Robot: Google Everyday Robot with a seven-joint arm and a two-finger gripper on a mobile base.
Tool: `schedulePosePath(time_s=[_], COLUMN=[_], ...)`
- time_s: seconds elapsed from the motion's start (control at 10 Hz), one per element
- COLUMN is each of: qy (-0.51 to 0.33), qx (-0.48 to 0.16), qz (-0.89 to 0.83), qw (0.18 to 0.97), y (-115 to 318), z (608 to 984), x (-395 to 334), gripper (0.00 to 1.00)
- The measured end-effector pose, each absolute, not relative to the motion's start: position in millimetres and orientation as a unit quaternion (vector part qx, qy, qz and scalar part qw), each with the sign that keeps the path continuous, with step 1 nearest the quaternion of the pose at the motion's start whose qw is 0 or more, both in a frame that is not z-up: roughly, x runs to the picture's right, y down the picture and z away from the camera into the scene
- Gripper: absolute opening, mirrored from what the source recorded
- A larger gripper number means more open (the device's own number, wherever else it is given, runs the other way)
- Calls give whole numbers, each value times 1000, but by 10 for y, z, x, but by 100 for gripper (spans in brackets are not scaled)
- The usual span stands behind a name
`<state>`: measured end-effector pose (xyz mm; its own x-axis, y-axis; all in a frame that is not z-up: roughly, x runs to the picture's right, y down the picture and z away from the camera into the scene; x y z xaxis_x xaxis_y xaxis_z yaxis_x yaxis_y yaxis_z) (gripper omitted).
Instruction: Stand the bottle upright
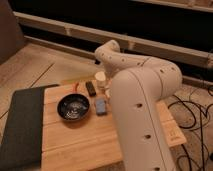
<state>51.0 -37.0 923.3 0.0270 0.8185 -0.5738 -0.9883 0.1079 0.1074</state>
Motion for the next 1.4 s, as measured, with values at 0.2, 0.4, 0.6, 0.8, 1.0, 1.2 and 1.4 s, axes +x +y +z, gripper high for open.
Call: schedulePosePath(time_s=[0.2,0.4,0.6,0.8,1.0,1.2,1.4], qy=[261,275,284,266,240,215,214], qx=[-192,-207,-214,-230,-248,-262,-262], qz=[646,636,628,632,635,631,631], qw=[691,690,692,690,691,698,698], y=[-252,-135,-120,-191,-270,-302,-304], z=[9347,9463,9579,9675,9756,9822,9823], x=[420,475,551,489,344,234,231], gripper=[65,65,65,65,65,65,65])
